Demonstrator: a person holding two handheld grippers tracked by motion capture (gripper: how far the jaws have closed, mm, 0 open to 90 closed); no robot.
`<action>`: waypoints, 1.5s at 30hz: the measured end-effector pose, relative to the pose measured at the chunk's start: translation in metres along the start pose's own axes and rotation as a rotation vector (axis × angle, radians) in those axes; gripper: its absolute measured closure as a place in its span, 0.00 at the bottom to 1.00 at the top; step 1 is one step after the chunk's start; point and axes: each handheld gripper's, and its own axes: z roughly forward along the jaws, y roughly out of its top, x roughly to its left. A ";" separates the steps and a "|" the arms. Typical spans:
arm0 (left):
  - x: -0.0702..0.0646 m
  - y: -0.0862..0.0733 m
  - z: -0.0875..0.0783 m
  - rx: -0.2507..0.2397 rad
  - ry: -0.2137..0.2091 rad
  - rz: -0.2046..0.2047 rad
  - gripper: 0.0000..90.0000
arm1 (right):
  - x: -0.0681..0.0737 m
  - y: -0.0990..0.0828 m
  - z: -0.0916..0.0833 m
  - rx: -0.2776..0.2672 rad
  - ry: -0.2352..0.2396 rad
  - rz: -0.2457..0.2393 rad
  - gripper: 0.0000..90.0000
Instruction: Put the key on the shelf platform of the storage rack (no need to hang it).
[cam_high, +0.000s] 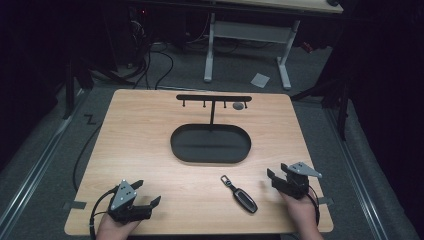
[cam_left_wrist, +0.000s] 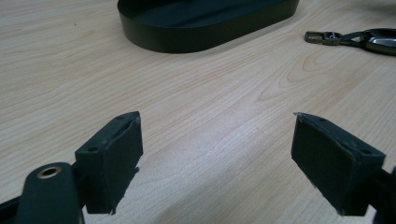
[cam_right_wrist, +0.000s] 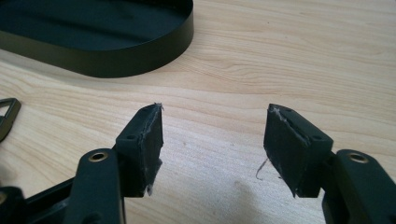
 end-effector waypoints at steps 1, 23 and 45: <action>0.000 0.000 0.001 0.000 -0.003 0.001 0.19 | 0.001 0.000 -0.001 -0.001 -0.003 -0.010 0.42; -0.001 0.006 0.010 0.000 -0.033 0.014 0.19 | 0.011 -0.005 -0.007 0.014 0.003 -0.105 0.35; 0.001 0.006 0.009 -0.010 -0.047 0.009 0.19 | 0.029 0.004 0.002 0.222 0.030 -0.162 0.27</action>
